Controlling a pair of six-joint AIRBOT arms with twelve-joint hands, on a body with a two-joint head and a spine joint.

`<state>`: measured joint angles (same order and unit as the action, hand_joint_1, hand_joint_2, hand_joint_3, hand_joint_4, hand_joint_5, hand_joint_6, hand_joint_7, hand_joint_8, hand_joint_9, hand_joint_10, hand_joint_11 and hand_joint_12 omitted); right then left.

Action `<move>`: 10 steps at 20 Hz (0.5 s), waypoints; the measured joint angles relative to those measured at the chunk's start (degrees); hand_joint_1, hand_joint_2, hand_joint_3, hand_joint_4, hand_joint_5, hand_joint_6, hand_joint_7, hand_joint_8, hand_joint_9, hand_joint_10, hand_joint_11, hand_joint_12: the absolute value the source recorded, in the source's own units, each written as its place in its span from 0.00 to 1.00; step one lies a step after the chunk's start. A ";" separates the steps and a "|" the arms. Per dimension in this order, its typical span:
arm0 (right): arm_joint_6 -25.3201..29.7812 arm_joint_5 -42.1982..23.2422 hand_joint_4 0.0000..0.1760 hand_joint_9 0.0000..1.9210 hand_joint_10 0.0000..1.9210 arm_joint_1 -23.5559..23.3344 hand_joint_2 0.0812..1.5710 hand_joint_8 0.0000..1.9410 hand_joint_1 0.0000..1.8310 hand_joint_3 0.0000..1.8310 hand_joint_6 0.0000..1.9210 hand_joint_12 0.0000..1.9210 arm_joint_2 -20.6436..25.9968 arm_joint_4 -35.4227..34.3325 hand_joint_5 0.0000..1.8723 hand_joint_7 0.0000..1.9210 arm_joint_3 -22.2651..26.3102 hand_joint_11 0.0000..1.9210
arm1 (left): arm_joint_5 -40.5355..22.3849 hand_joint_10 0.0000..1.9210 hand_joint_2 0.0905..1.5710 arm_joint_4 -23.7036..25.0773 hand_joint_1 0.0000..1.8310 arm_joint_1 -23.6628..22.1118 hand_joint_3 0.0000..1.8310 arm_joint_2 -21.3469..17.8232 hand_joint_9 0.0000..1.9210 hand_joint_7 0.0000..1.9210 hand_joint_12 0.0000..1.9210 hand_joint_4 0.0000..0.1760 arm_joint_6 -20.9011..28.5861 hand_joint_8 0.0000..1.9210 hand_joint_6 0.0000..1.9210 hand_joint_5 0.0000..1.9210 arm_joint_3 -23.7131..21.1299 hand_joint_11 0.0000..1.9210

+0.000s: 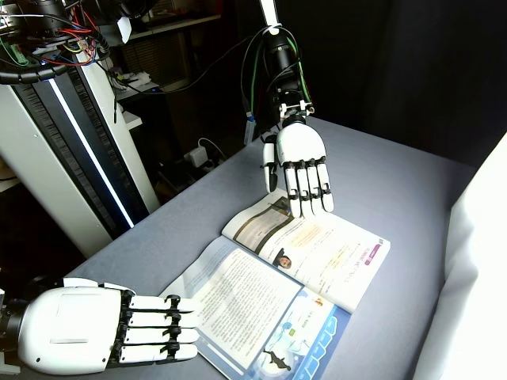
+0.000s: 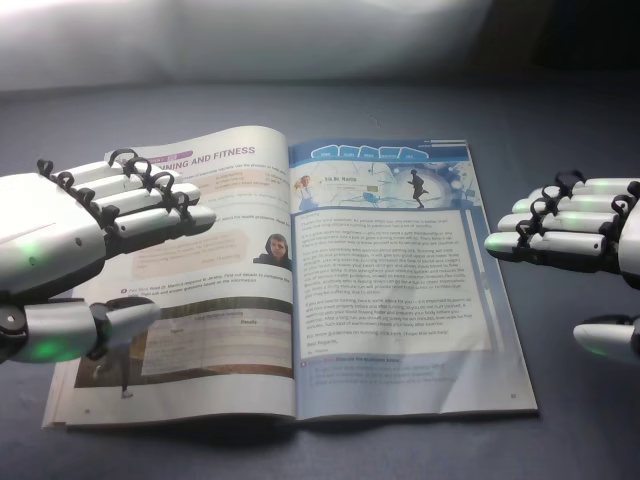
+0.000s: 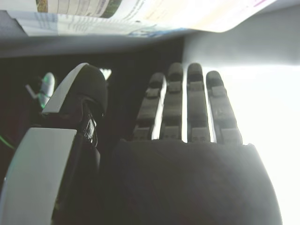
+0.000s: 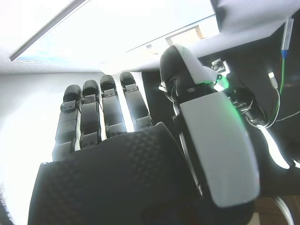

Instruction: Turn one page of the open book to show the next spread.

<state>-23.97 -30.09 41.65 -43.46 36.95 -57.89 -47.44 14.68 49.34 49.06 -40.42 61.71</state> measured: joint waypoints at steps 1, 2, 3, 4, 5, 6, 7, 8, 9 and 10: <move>0.02 -0.02 0.00 0.00 0.00 0.00 0.86 0.00 0.10 0.02 0.00 0.00 -0.02 0.24 0.00 0.00 -0.11 0.00 | 0.07 0.00 0.92 -0.04 0.13 0.00 0.00 0.00 0.00 0.03 0.01 0.00 0.00 0.00 0.01 0.08 0.00 0.00; 0.02 0.09 0.00 0.00 0.00 0.00 0.87 0.00 0.09 0.02 0.00 0.00 0.00 0.28 0.00 0.00 -0.11 0.00 | 0.11 0.00 0.92 -0.07 0.12 0.00 0.00 0.00 0.00 0.02 0.00 0.00 0.00 0.00 0.00 0.07 0.02 0.00; 0.11 0.11 0.00 0.00 0.00 -0.07 0.87 0.00 0.08 0.01 0.00 0.00 0.00 0.44 0.00 0.00 -0.11 0.00 | 0.11 0.00 0.92 -0.04 0.11 0.00 0.00 0.00 0.00 0.02 0.00 0.00 0.00 0.00 0.00 0.07 0.02 0.00; 0.68 0.15 0.00 0.00 0.00 -0.42 0.87 0.00 0.11 0.01 0.01 0.00 -0.02 1.33 0.02 0.00 -0.11 0.00 | 0.13 0.00 0.92 0.04 0.11 0.00 0.00 0.00 0.00 0.01 0.00 0.01 0.00 0.00 0.00 0.07 0.02 0.00; 1.64 0.17 0.00 0.00 0.00 -0.81 0.87 0.00 0.11 0.01 0.01 0.00 0.00 2.40 0.02 0.00 -0.11 0.00 | 0.24 0.00 0.92 0.13 0.09 0.00 0.00 0.00 0.00 0.00 0.00 0.05 0.00 0.00 0.00 0.06 0.02 0.00; 2.86 0.35 0.00 0.00 0.00 -1.29 0.87 0.00 0.07 0.01 0.00 0.00 -0.02 4.22 0.01 0.00 -0.11 0.00 | 0.31 0.00 0.92 0.13 0.08 0.00 0.00 0.00 0.00 0.00 0.00 0.07 0.00 0.00 0.00 0.06 0.07 0.00; 4.35 0.52 0.00 0.00 0.00 -2.14 0.87 0.00 0.05 0.01 0.01 0.00 -0.11 6.43 0.02 0.00 -0.11 0.00 | 0.37 0.00 0.93 0.15 0.06 0.00 0.00 0.00 0.00 0.00 0.00 0.10 0.00 0.00 0.00 0.05 0.17 0.00; 6.40 0.70 0.00 0.00 0.00 -2.95 0.88 0.00 0.03 0.01 0.01 0.00 -0.37 8.87 0.02 0.00 -0.24 0.00 | 0.37 0.00 0.93 -0.04 0.05 0.00 0.00 -0.07 0.00 0.00 0.00 0.14 0.00 0.00 0.00 0.04 0.20 0.00; 8.87 0.76 0.00 0.00 0.00 -3.45 0.88 0.00 0.01 0.01 0.00 0.00 -0.81 11.30 0.01 0.00 -0.52 0.00 | 0.31 0.00 0.93 -0.35 0.03 0.00 0.00 -0.07 0.00 0.00 0.00 0.20 0.02 0.00 0.00 0.03 0.20 0.00; 10.40 0.90 0.00 0.00 0.00 -3.61 0.88 0.00 0.00 0.01 0.00 0.00 -1.49 13.09 0.00 0.00 -0.94 0.00 | 0.31 0.00 0.93 -0.33 0.05 0.00 0.00 -0.17 0.00 0.00 0.00 0.20 0.02 0.00 0.00 0.03 0.20 0.00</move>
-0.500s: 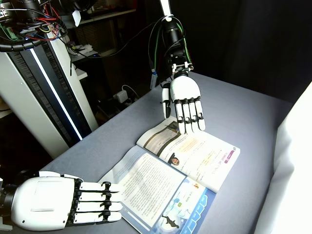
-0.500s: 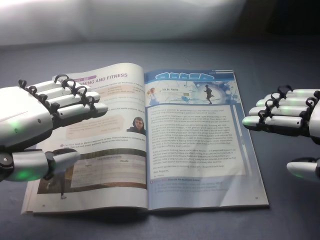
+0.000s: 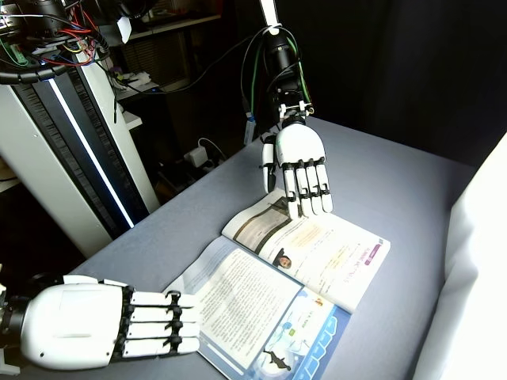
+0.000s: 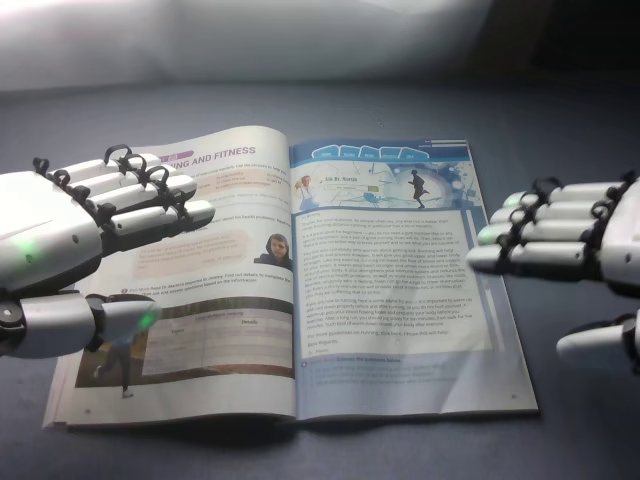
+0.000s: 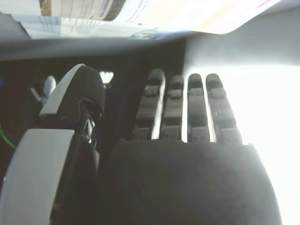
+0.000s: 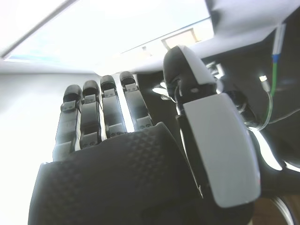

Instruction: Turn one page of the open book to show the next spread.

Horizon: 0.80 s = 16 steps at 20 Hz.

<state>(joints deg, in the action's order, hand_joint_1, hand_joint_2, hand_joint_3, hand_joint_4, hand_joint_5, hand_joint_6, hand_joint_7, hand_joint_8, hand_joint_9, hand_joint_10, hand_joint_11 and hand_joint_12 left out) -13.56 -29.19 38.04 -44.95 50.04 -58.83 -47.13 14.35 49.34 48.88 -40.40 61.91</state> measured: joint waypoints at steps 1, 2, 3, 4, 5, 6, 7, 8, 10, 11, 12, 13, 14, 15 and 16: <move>2.38 0.20 0.00 0.00 0.00 0.00 0.88 0.00 0.00 0.01 0.00 0.00 -0.85 2.36 0.00 0.00 -0.57 0.00 | 0.00 0.00 0.92 -0.02 0.07 0.00 0.00 -0.11 0.00 0.00 0.00 0.21 0.00 0.00 0.01 0.04 0.00 0.00; 3.76 0.48 0.00 0.00 0.00 0.00 0.87 0.00 0.00 0.00 0.00 0.00 -1.27 3.91 0.00 0.00 -0.85 0.00 | -0.07 0.00 0.92 -0.17 0.05 0.00 0.00 -0.11 0.00 0.00 0.00 0.29 -0.02 0.00 0.00 0.04 0.11 0.00; 6.10 0.70 0.00 0.00 0.00 0.00 0.87 0.00 0.00 0.00 0.01 0.00 -1.75 6.12 0.02 0.00 -1.20 0.01 | -0.07 0.00 0.93 -0.48 0.03 0.00 0.00 -0.22 0.00 0.01 0.00 0.13 -0.02 0.00 0.01 0.05 0.11 0.00; 8.09 0.90 0.00 0.00 0.00 0.00 0.87 0.00 0.00 0.00 0.01 0.00 -2.29 8.09 0.03 0.00 -1.64 0.01 | -0.11 0.00 0.93 -0.63 0.01 0.11 0.00 -0.50 0.00 0.01 0.00 0.06 -0.09 0.00 0.00 0.05 0.09 0.00; 9.55 1.11 0.00 0.00 0.00 0.00 0.86 0.00 0.00 0.00 0.01 0.00 -2.67 9.62 0.04 0.00 -1.99 0.01 | -0.13 0.00 0.93 -0.72 0.00 0.11 0.00 -0.72 0.00 0.02 0.00 0.02 -0.22 0.01 0.01 0.06 0.09 0.01; 10.51 1.42 0.00 0.00 0.00 0.00 0.86 0.00 0.00 0.00 0.01 0.00 -2.99 10.67 0.02 0.00 -2.16 0.00 | -0.28 0.00 0.93 -1.11 0.03 0.24 0.00 -1.09 0.00 0.02 0.01 0.00 -0.37 0.00 0.01 0.06 -0.07 0.01; 11.61 1.68 0.00 0.00 0.00 0.00 0.85 0.00 0.00 0.00 0.01 0.00 -3.34 11.72 0.03 0.00 -2.29 0.00 | -0.72 0.00 0.93 -1.81 0.05 0.61 0.00 -1.44 0.00 0.02 0.00 0.03 -0.79 0.00 0.00 0.06 -0.28 0.00; 12.48 1.66 0.00 0.00 0.00 0.00 0.84 0.00 0.00 0.00 0.01 0.00 -3.78 12.63 0.03 0.00 -2.54 0.00 | -1.16 0.00 0.93 -2.40 0.05 0.90 0.00 -1.62 0.00 0.01 0.00 0.02 -0.98 0.00 0.00 0.06 -0.33 0.00; 13.79 1.84 0.00 0.00 0.00 0.07 0.84 0.00 0.00 0.00 0.01 0.00 -4.26 13.68 0.03 0.00 -2.75 0.00 | -1.36 0.00 0.93 -2.73 0.06 1.07 0.00 -1.92 0.00 0.01 0.00 0.03 -1.44 0.00 0.00 0.05 -0.68 0.00; 13.99 1.86 0.00 0.00 0.00 0.07 0.83 0.00 0.00 0.00 0.01 0.00 -4.52 13.94 0.03 0.00 -2.95 0.00 | -1.70 0.00 0.94 -2.82 0.04 1.27 0.00 -1.97 0.00 0.01 0.00 0.03 -1.57 0.00 0.00 0.05 -0.68 0.00; 14.25 1.99 0.00 0.00 0.00 0.20 0.83 0.00 0.00 0.00 0.01 0.00 -4.87 14.08 0.04 0.00 -3.15 0.01 | -2.12 0.00 0.93 -3.19 0.06 1.51 0.00 -1.97 0.00 0.02 0.00 0.00 -1.60 0.00 0.01 0.06 -0.68 0.00; 14.80 2.10 0.00 0.00 0.00 0.76 0.83 0.00 0.00 0.00 0.01 0.00 -5.31 14.23 0.04 0.00 -3.48 0.00 | -2.19 0.00 0.92 -3.63 0.09 1.73 0.00 -1.97 0.00 0.03 0.00 0.00 -1.75 0.01 0.01 0.07 -0.79 0.00; 15.19 2.32 0.00 0.00 0.00 1.07 0.83 0.00 0.00 0.00 0.00 0.00 -5.70 15.08 0.03 0.00 -3.74 0.00 | -2.82 0.00 0.93 -4.48 0.09 2.10 0.00 -2.01 0.00 0.03 0.00 0.01 -1.86 0.00 0.00 0.07 -1.11 0.00; 15.93 2.38 0.00 0.00 0.00 1.14 0.83 0.00 0.00 0.00 0.00 0.00 -6.40 15.91 0.03 0.00 -4.17 0.00 | -3.10 0.00 0.93 -4.48 0.09 2.34 0.00 -2.03 0.00 0.03 0.00 0.01 -1.99 0.00 0.00 0.07 -1.11 0.00; 16.57 2.54 0.00 0.00 0.00 1.14 0.83 0.00 0.00 0.00 0.00 0.00 -7.15 16.02 0.03 0.00 -4.59 0.00 | -3.41 0.00 0.93 -4.81 0.10 2.51 0.00 -2.05 0.00 0.03 0.00 0.02 -2.10 0.00 0.00 0.07 -1.29 0.00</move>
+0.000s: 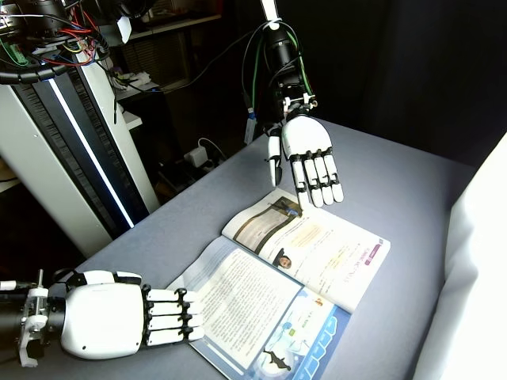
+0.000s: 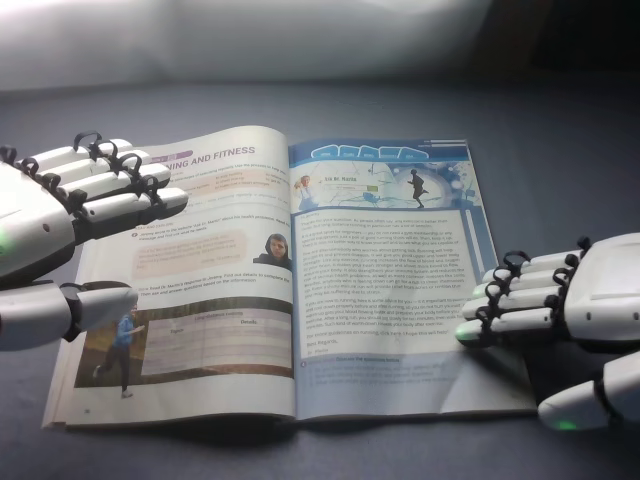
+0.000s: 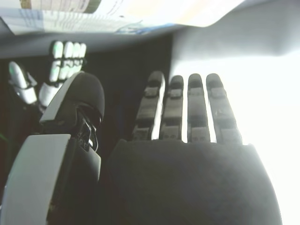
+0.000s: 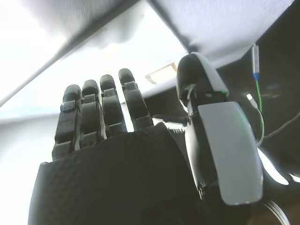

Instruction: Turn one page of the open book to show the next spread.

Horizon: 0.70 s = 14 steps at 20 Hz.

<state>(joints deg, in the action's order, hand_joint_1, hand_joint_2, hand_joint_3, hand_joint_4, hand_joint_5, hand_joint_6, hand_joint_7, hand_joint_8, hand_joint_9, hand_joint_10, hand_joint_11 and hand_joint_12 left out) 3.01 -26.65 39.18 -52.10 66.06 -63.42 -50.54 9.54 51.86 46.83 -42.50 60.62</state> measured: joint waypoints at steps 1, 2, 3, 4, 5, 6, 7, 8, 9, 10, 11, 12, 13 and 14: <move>0.07 -0.11 0.00 0.00 0.00 0.00 0.83 0.00 0.00 0.00 0.00 0.00 -0.57 0.09 0.03 0.00 -0.35 0.00 | -0.24 0.00 0.93 -0.11 0.10 0.04 0.00 -0.17 0.00 0.03 0.00 0.02 -0.17 0.00 0.00 0.07 -0.07 0.00; 0.15 -0.09 0.00 0.00 0.00 0.00 0.83 0.00 0.00 0.00 0.00 0.00 -1.18 0.02 0.01 0.00 -0.76 0.00 | -0.96 0.00 0.93 -0.46 0.11 0.59 0.00 -0.59 0.00 0.03 0.00 0.05 -0.44 0.00 0.00 0.07 -0.15 0.00; 0.15 -0.07 0.00 0.00 0.00 0.00 0.85 0.00 0.00 0.00 0.00 0.00 -1.62 0.04 0.00 0.00 -1.09 0.00 | -1.38 0.00 0.93 -1.36 0.14 1.01 0.00 -1.11 0.00 0.02 0.00 0.08 -0.83 0.00 0.00 0.06 -0.46 0.00; 0.15 -0.11 0.00 0.00 0.00 0.00 0.86 0.00 0.00 0.00 0.00 0.00 -1.88 0.07 0.00 0.00 -1.31 0.00 | -1.49 0.00 0.93 -1.81 0.15 1.36 0.00 -1.33 0.00 0.02 0.00 0.09 -1.11 0.00 0.00 0.06 -0.48 0.00; 0.20 -0.24 0.00 0.00 0.00 0.00 0.87 0.00 0.00 0.01 0.00 0.00 -2.49 -0.31 0.00 0.00 -1.88 0.00 | -1.90 0.00 0.91 -3.10 0.18 1.99 0.00 -1.73 0.00 0.02 0.01 0.11 -1.51 0.00 0.00 0.07 -0.85 0.02; 0.17 -0.44 0.00 0.00 0.00 0.00 0.88 0.00 0.00 0.01 0.00 0.00 -2.97 -0.42 0.00 0.00 -2.32 0.00 | -2.43 0.00 0.91 -3.15 0.20 2.19 0.00 -1.86 0.00 0.02 0.01 0.12 -1.75 0.00 0.00 0.07 -0.90 0.02; 0.17 -0.87 0.00 0.00 0.00 0.00 0.88 0.00 0.00 0.01 0.00 0.00 -3.67 -0.72 0.00 0.00 -2.95 0.00 | -2.97 0.00 0.91 -3.63 0.22 2.82 0.00 -1.97 0.00 0.02 0.01 0.10 -1.95 0.00 0.00 0.07 -1.18 0.01; 0.13 -1.29 0.00 0.00 0.00 0.00 0.87 0.00 0.00 0.01 0.00 0.00 -4.42 -1.07 0.00 0.00 -3.45 0.00 | -3.28 0.00 0.91 -3.87 0.21 3.34 0.00 -1.99 0.00 0.02 0.02 0.11 -2.12 0.00 0.00 0.07 -1.29 0.01; 0.11 -1.64 0.00 0.00 0.00 -0.02 0.87 0.00 0.00 0.00 0.00 0.00 -4.87 -1.36 0.00 0.00 -3.85 0.00 | -3.34 0.00 0.92 -3.96 0.19 3.56 0.00 -2.01 0.00 0.02 0.02 0.14 -2.14 0.00 0.00 0.06 -1.29 0.00; 0.07 -1.79 0.00 0.00 0.00 -0.02 0.85 0.00 0.00 0.00 0.00 0.00 -5.18 -1.60 0.00 0.00 -4.09 0.00 | -3.30 0.00 0.92 -4.28 0.17 3.56 0.00 -2.01 0.00 0.01 0.00 0.15 -2.38 0.00 0.00 0.06 -1.38 0.00; -0.28 -2.12 0.00 0.00 0.00 -0.07 0.85 0.00 0.00 0.00 0.00 0.00 -5.57 -2.14 0.00 0.00 -4.46 0.00 | -3.65 0.00 0.92 -5.01 0.18 4.02 0.00 -2.14 0.00 0.02 0.00 0.17 -2.49 0.00 0.00 0.06 -1.55 0.00; -1.31 -2.21 0.00 0.00 0.00 -0.09 0.85 0.00 0.00 0.00 0.00 0.00 -6.01 -3.26 0.00 0.00 -4.70 0.00 | -4.09 0.00 0.91 -5.46 0.19 4.46 0.00 -2.43 0.00 0.02 0.00 0.17 -2.71 0.00 0.00 0.06 -1.73 0.00; -3.17 -2.34 0.00 0.00 0.00 -0.17 0.84 0.00 0.00 0.00 0.00 0.00 -6.80 -4.98 0.00 0.00 -5.11 0.00 | -4.70 0.00 0.91 -6.03 0.21 5.33 0.00 -2.82 0.00 0.02 0.00 0.17 -2.78 0.00 0.00 0.07 -2.08 0.00; -4.04 -2.38 0.00 0.00 0.00 -0.48 0.84 0.00 0.00 0.00 0.00 0.00 -7.45 -6.12 0.00 0.00 -5.53 0.00 | -4.98 0.00 0.90 -6.64 0.21 5.73 0.00 -2.82 0.00 0.02 0.01 0.12 -2.95 0.00 0.00 0.07 -2.12 0.01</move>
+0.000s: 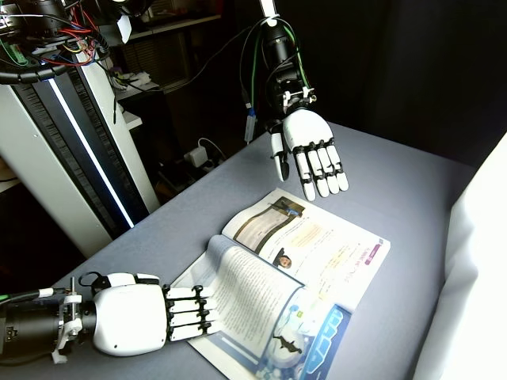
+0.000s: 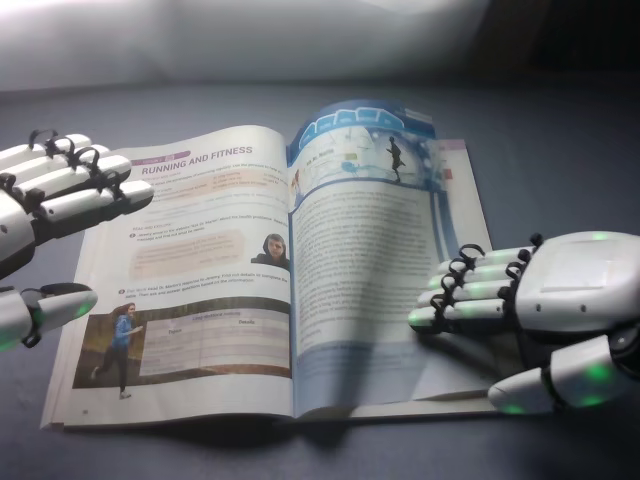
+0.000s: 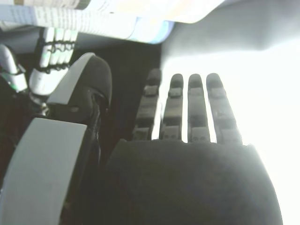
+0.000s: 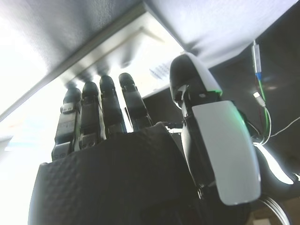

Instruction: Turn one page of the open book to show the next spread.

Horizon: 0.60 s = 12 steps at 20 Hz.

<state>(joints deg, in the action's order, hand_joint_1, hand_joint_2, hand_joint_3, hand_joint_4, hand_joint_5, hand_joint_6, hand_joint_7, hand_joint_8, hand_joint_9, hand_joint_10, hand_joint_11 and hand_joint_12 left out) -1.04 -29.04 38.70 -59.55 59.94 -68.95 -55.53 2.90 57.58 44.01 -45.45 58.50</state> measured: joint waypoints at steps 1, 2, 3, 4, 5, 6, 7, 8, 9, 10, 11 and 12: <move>-1.05 -0.04 0.00 0.00 0.00 -0.15 0.84 0.00 0.00 0.00 0.00 0.00 -0.79 -1.38 0.00 0.00 -0.48 0.00 | -0.72 0.00 0.91 -0.96 0.20 0.81 0.00 -0.02 0.00 0.02 0.01 0.17 -0.26 0.00 0.00 0.06 -0.24 0.02; -1.64 -0.09 0.00 0.00 0.00 -0.44 0.84 0.00 0.00 0.00 0.00 0.00 -1.51 -2.10 0.00 0.00 -0.87 0.00 | -1.03 0.00 0.89 -1.25 0.21 1.25 0.01 -0.07 0.00 0.03 0.11 0.12 -0.46 0.00 0.00 0.08 -0.31 0.00; -2.34 -0.22 0.00 0.00 0.00 -0.81 0.84 0.00 0.00 0.00 0.00 0.00 -2.38 -2.91 0.00 0.00 -1.40 0.00 | -1.01 0.00 0.89 -1.53 0.21 1.40 0.01 -0.09 0.00 0.03 0.15 0.13 -0.59 0.00 0.00 0.08 -0.37 0.00; -3.48 -0.37 0.00 0.00 0.00 -0.98 0.84 0.00 0.00 0.00 0.00 0.00 -3.48 -4.22 0.00 0.00 -2.12 0.00 | -1.22 0.00 0.90 -1.88 0.18 2.01 0.00 -0.13 0.00 0.02 0.11 0.22 -0.59 0.00 0.00 0.07 -0.37 0.00; -4.63 -0.46 0.00 0.00 0.00 -1.36 0.84 0.00 0.00 0.00 0.00 0.00 -4.42 -5.51 0.00 0.00 -2.60 0.00 | -1.29 0.00 0.91 -2.12 0.16 2.14 0.00 -0.13 0.00 0.01 0.09 0.23 -0.61 0.00 0.00 0.06 -0.37 0.00; -6.32 -0.83 0.00 0.00 0.00 -1.73 0.83 0.00 0.00 0.00 0.00 0.00 -5.55 -7.41 0.00 0.00 -3.37 0.00 | -1.55 0.00 0.92 -2.34 0.14 2.54 0.00 -0.13 0.00 0.01 0.02 0.22 -0.63 0.00 0.01 0.05 -0.37 0.00; -6.88 -1.20 0.00 0.00 0.00 -2.03 0.83 0.00 0.00 0.00 0.00 0.00 -6.47 -8.81 0.00 0.00 -4.00 0.00 | -1.60 0.00 0.92 -2.45 0.14 2.97 0.00 -0.13 0.00 0.01 0.00 0.20 -0.63 0.01 0.01 0.05 -0.37 0.00; -7.56 -1.64 0.00 0.00 0.00 -2.32 0.83 0.00 0.00 0.00 0.00 0.00 -7.58 -9.79 0.00 0.00 -4.79 0.00 | -1.97 0.00 0.92 -2.75 0.13 3.43 0.00 -0.13 0.00 0.01 0.00 0.19 -0.61 0.00 0.00 0.05 -0.52 0.00; -7.82 -1.97 0.00 0.00 0.00 -2.93 0.82 0.00 0.00 0.00 0.00 0.00 -8.90 -10.10 0.00 0.00 -5.64 0.00 | -1.99 0.00 0.93 -3.02 0.11 3.87 0.00 -0.13 0.00 0.00 0.00 0.22 -0.63 0.00 0.00 0.04 -0.61 0.00; -8.13 -2.56 0.00 0.00 0.00 -3.58 0.82 0.00 0.00 0.00 0.00 0.00 -10.16 -10.88 0.00 0.00 -6.25 0.00 | -2.03 0.00 0.94 -3.30 0.11 4.39 0.00 -0.13 0.00 0.00 0.00 0.17 -0.61 0.00 0.00 0.04 -0.68 0.00; -9.16 -3.17 0.00 0.00 0.00 -4.31 0.81 0.00 0.00 0.00 0.00 0.00 -11.19 -12.07 0.00 0.00 -6.58 0.00 | -2.32 0.00 0.94 -3.63 0.12 5.05 0.00 -0.13 0.00 0.01 0.00 0.10 -0.63 0.00 0.01 0.05 -0.72 0.00; -11.47 -4.39 0.00 0.00 0.00 -4.98 0.80 0.00 0.00 0.00 0.00 0.00 -12.22 -13.88 0.00 0.00 -6.69 0.00 | -2.86 0.00 0.94 -4.28 0.12 5.90 0.00 -0.04 0.00 0.02 0.00 0.05 -0.68 0.01 0.01 0.06 -0.72 0.00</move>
<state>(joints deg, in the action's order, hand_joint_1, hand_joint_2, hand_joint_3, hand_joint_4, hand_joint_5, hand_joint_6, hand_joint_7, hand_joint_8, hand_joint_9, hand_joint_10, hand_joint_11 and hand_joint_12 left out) -12.51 -33.43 33.71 -71.77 46.06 -75.64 -58.39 -1.39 63.48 43.97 -46.13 57.78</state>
